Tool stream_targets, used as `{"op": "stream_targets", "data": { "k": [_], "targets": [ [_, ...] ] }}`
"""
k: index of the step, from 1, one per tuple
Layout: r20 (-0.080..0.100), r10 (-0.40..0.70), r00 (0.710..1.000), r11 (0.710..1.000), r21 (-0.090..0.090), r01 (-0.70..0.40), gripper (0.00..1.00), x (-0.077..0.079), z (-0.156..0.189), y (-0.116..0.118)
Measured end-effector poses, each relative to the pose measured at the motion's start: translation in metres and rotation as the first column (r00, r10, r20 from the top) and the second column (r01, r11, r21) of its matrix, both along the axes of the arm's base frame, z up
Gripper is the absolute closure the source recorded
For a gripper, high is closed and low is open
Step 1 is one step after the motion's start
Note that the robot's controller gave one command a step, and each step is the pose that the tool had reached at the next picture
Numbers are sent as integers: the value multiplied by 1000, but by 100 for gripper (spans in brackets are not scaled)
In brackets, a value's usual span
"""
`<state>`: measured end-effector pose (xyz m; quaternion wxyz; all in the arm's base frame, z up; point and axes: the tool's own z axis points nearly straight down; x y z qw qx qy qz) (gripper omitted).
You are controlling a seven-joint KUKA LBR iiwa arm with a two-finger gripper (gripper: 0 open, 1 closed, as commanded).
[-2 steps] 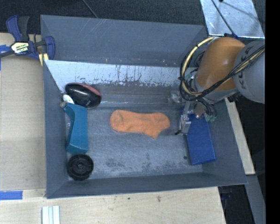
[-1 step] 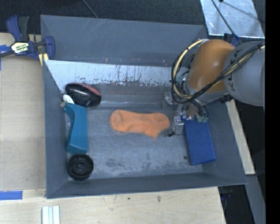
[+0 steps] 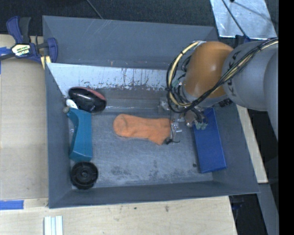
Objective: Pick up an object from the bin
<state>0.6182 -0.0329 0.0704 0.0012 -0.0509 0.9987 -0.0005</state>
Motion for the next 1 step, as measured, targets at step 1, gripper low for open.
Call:
{"op": "stream_targets", "data": {
  "k": [1],
  "targets": [
    [6, 113, 994, 994, 0, -113, 100, 4, 1, 14]
  ]
}}
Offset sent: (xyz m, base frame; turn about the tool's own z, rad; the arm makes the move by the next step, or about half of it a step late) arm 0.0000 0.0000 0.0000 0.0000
